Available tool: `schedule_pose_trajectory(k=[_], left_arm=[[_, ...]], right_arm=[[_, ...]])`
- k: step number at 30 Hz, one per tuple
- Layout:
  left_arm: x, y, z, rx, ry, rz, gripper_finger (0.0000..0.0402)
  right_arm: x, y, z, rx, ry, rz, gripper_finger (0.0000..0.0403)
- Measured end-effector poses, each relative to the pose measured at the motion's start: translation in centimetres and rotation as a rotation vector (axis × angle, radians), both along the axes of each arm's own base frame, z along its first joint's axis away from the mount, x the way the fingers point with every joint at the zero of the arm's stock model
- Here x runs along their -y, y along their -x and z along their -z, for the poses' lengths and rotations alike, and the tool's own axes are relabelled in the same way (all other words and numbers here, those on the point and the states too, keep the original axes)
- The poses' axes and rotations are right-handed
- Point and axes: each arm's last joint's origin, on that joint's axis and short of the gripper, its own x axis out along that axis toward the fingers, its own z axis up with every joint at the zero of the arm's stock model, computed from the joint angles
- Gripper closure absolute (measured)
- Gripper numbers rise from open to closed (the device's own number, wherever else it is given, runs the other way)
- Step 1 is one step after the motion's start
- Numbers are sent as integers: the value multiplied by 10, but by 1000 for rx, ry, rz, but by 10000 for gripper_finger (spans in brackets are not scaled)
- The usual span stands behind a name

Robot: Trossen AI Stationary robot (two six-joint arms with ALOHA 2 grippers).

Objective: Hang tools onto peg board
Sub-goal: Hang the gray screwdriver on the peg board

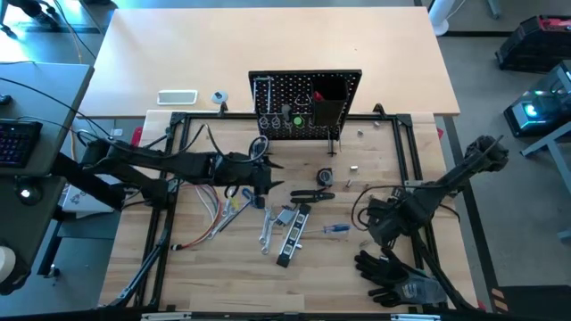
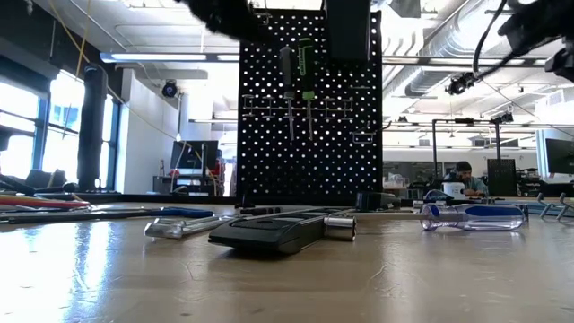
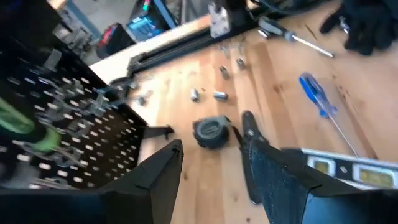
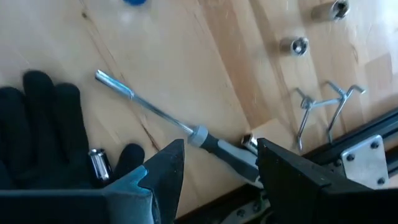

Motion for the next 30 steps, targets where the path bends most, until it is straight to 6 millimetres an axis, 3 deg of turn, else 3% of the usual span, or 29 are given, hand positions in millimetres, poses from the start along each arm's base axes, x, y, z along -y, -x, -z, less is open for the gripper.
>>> schedule_pose_trajectory(k=[9,14,26,30], left_arm=[[0,5,32,5,33,17,220],[1,8,43,15,44,36,220],[-1,8,46,26,40,37,220],[-4,8,45,34,51,45,220]], right_arm=[[-15,-9,31,-216,23,-147,208],[-11,0,59,-280,-30,-152,208],[2,22,99,-298,-40,-254,209],[4,25,105,-282,-51,-262,235]])
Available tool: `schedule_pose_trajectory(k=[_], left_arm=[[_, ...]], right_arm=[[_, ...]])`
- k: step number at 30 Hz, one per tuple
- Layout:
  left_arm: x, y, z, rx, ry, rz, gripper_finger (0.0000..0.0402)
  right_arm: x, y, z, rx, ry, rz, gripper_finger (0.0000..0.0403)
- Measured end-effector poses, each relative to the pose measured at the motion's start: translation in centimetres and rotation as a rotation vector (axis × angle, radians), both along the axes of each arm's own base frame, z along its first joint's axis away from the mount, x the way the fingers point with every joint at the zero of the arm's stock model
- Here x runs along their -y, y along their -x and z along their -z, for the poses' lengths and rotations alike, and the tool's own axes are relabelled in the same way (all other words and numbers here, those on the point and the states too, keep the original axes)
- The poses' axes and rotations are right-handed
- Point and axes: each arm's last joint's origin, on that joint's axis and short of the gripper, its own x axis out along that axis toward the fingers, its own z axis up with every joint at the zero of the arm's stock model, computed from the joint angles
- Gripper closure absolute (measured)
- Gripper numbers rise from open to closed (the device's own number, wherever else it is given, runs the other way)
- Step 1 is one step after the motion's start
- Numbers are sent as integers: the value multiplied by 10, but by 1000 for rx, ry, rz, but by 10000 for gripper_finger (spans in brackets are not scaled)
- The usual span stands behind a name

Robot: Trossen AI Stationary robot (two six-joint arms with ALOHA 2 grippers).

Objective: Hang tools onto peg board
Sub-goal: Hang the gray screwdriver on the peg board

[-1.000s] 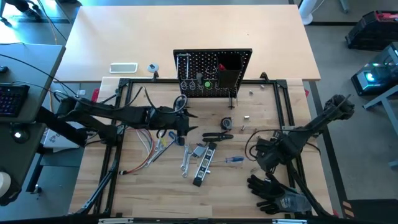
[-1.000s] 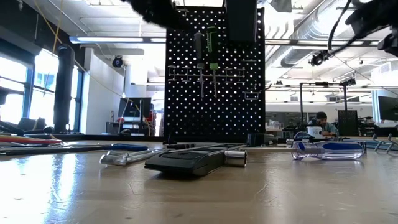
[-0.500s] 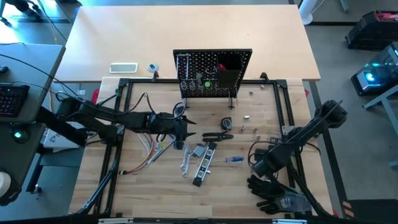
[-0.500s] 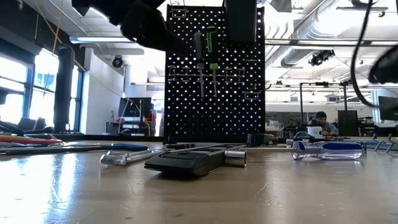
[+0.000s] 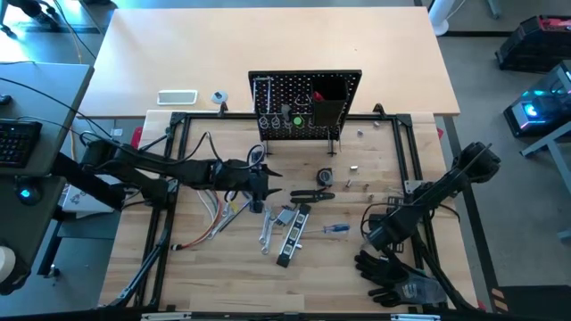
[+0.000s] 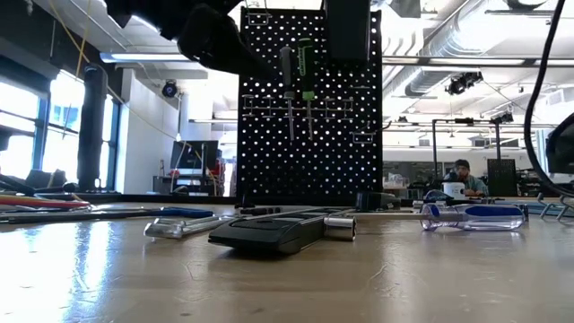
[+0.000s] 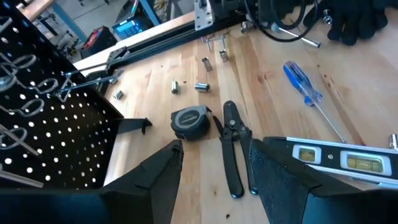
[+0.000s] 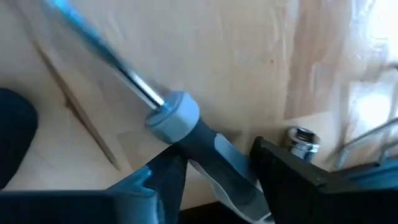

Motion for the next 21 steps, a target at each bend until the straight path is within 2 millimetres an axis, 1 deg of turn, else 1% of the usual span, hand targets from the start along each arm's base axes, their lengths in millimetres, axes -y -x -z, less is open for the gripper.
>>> schedule_pose_trajectory(k=[2,5,6,8,13,21], left_arm=[[-2,0,0,3,5,2,220],[-4,-1,-1,7,14,10,220],[-5,-1,-1,9,18,15,220],[-5,-1,-2,20,30,32,220],[-7,-3,-5,54,68,80,220],[-13,-3,-5,64,164,121,220]], right_arm=[[-1,-2,0,14,-7,-13,269],[-3,-6,-3,42,0,-19,331],[-4,-7,-5,47,-1,-19,341],[-6,-10,-8,60,-1,-18,341],[-14,-24,-22,163,27,-21,341],[-19,-37,-55,232,155,-67,341]])
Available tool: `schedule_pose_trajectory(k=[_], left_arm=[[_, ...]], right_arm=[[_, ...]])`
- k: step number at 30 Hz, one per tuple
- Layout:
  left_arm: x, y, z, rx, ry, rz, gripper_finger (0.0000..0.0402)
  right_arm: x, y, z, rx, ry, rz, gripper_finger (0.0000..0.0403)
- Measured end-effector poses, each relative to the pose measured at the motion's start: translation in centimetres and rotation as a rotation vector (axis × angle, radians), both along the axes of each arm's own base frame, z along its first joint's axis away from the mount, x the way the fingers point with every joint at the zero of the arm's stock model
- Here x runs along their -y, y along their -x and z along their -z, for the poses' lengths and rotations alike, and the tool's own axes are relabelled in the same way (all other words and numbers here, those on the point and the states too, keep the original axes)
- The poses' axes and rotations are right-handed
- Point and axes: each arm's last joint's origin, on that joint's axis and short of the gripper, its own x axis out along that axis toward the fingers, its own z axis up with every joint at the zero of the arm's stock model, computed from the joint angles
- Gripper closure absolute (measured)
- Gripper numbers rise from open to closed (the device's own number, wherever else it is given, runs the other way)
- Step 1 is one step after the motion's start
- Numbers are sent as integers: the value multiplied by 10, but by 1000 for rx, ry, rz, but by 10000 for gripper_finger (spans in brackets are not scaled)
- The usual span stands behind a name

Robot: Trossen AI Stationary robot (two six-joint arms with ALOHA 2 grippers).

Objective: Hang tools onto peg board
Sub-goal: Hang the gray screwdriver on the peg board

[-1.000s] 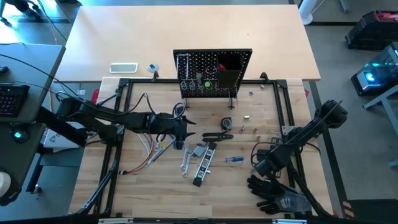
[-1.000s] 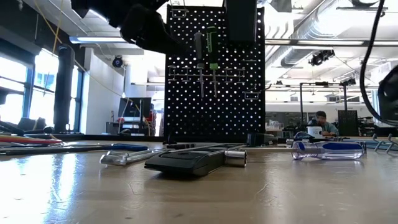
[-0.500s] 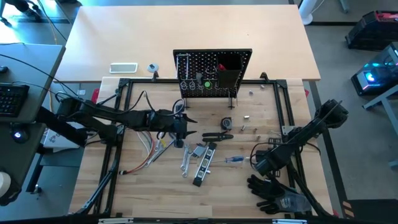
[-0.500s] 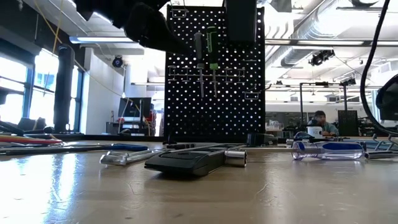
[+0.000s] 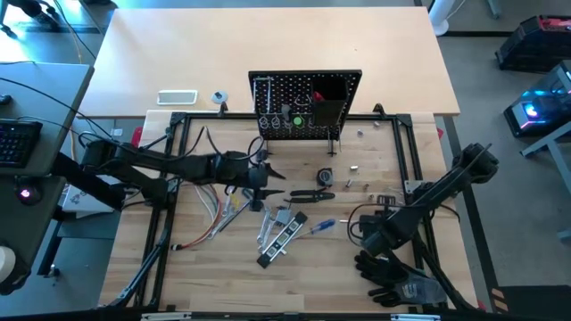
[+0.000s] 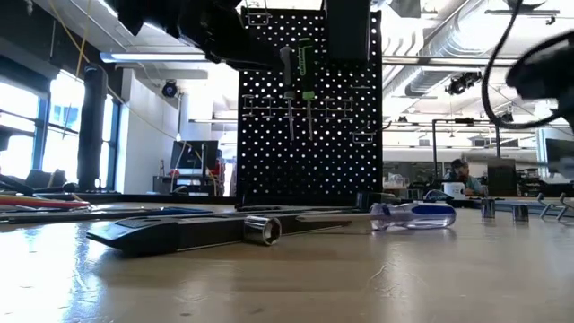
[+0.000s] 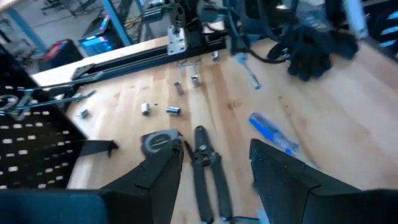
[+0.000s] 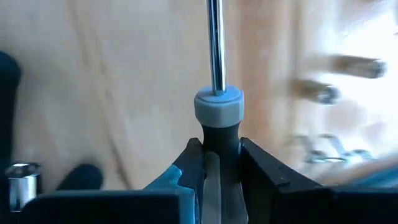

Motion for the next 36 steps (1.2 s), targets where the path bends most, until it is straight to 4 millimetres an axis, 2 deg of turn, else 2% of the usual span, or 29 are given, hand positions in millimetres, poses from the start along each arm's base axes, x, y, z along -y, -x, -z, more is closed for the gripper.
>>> schedule_pose_trajectory(k=[10,18,22,27,36], left_arm=[[-10,-22,16,49,326,189,220],[-24,-44,41,25,721,347,220],[-23,-54,53,-4,866,404,220],[-22,-60,68,-37,964,398,220],[-21,-64,74,-65,1082,400,220]], right_arm=[[-4,-28,-41,231,187,-192,341],[-1,-52,-65,312,303,-407,341],[3,-66,-66,323,331,-515,341],[6,-85,-60,318,371,-629,341],[8,-109,-42,167,482,-787,341]])
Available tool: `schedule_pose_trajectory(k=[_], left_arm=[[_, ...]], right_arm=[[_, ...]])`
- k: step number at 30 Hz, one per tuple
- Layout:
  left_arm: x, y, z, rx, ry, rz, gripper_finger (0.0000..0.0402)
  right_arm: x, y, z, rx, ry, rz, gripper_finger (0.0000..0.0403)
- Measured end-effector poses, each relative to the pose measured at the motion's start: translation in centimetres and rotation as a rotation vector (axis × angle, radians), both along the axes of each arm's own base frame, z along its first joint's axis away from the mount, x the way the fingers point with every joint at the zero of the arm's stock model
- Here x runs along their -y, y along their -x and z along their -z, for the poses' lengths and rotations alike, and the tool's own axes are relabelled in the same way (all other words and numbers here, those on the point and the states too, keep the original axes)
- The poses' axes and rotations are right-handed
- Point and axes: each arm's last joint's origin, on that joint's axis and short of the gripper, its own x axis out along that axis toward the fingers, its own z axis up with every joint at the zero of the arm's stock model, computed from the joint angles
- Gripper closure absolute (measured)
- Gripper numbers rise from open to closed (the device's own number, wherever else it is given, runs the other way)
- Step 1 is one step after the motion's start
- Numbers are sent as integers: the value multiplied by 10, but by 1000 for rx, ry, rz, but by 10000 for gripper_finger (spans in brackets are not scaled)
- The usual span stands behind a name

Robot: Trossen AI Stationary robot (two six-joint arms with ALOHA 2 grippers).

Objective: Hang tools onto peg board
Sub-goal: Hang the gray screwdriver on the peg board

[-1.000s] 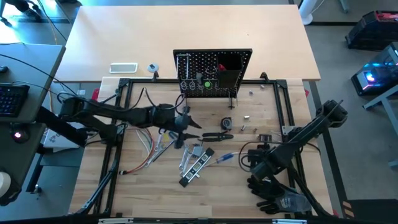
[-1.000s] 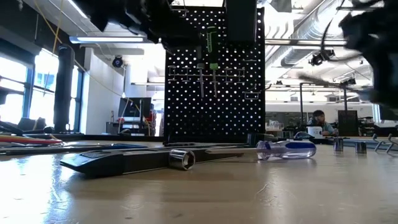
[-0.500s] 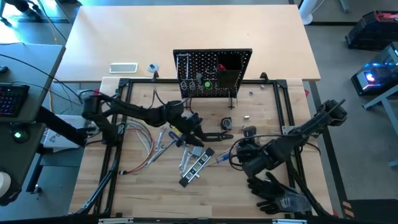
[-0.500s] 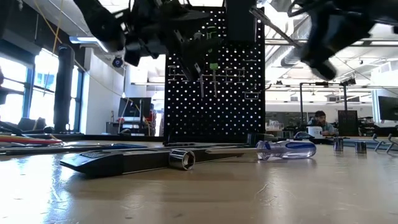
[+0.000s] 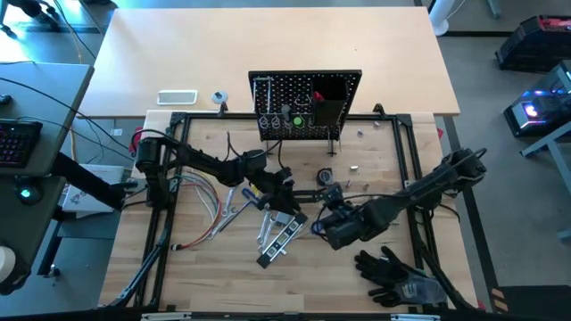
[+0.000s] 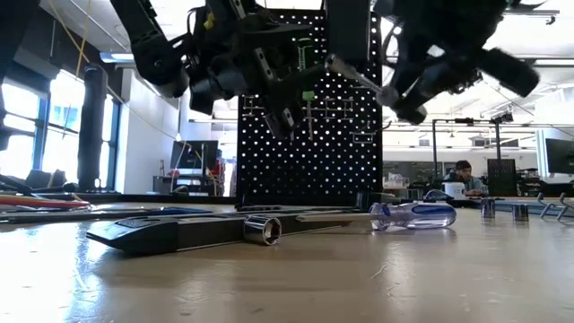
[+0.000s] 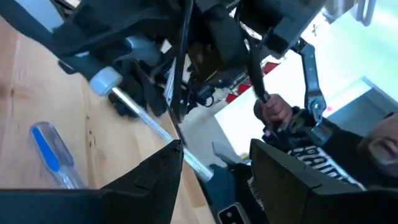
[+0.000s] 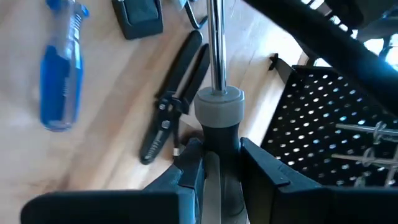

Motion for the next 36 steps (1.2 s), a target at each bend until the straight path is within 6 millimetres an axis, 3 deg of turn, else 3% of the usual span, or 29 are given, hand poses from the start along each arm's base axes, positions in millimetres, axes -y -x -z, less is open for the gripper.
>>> schedule_pose_trajectory(k=[7,18,27,32,36], left_arm=[[0,0,3,-41,15,11,220],[4,0,5,-65,9,-14,220],[6,-4,-1,-30,-4,-6,221],[7,-10,-7,2,-37,4,245],[7,-13,-7,-5,-73,7,295]], right_arm=[[5,-14,-1,-25,122,-22,341],[11,-37,-24,31,183,-102,341],[18,-49,-30,58,205,-148,341],[18,-53,-32,72,206,-183,341],[19,-52,-31,67,208,-182,341]])
